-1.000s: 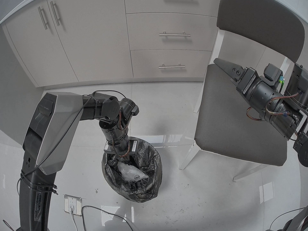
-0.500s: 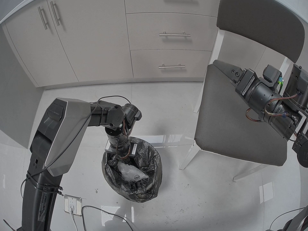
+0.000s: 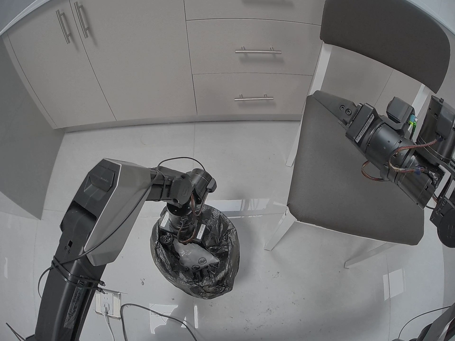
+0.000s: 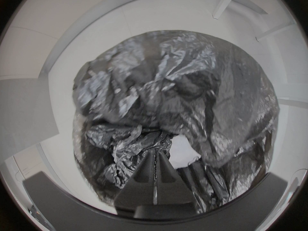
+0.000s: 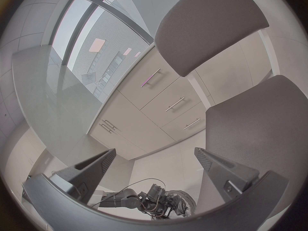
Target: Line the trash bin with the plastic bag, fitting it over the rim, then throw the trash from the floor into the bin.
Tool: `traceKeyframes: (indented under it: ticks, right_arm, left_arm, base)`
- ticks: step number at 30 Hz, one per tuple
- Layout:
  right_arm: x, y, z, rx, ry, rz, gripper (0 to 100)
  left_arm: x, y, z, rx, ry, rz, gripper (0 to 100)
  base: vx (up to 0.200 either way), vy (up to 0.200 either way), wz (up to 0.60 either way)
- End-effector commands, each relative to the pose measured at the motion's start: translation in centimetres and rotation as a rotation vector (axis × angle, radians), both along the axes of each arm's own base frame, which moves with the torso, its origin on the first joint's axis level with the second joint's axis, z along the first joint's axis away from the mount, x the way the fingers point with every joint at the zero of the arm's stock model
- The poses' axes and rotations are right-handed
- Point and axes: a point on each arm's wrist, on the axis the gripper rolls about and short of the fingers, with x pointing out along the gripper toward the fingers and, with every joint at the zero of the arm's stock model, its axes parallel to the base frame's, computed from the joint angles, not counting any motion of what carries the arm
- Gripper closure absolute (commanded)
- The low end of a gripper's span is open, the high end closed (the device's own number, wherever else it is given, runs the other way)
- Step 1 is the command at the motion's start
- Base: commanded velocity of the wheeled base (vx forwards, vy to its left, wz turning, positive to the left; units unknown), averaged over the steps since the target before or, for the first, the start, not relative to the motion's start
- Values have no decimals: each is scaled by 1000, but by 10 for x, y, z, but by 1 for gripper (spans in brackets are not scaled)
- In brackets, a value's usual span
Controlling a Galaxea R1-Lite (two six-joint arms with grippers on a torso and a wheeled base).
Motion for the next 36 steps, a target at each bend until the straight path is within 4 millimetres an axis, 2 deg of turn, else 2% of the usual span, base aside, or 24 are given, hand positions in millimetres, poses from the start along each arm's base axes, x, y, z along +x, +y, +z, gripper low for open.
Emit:
traceKeyframes:
  ticks: [1,11,17,24,33,36]
  right_arm:
    - [1,1,-2,-3,4,1,0]
    - [2,1,-2,-3,6,1,0]
    - [2,1,-2,-4,7,1,0]
    - [2,2,-2,-3,4,1,0]
    - [3,2,-1,4,-4,1,0]
    - [2,2,0,18,-28,-1,0]
  left_arm:
    - [2,-6,-26,38,-2,-24,100]
    - [9,-15,-54,83,-69,-95,100]
    - [11,-15,-64,82,-71,-97,100]
    - [14,-18,-87,67,-101,-94,100]
    - [14,-26,-98,50,-130,-99,100]
    - [13,-23,-110,57,-111,-90,100]
  base:
    - [0,0,0]
    - [0,0,0]
    - [0,0,0]
    - [0,0,0]
    - [0,0,0]
    - [0,0,0]
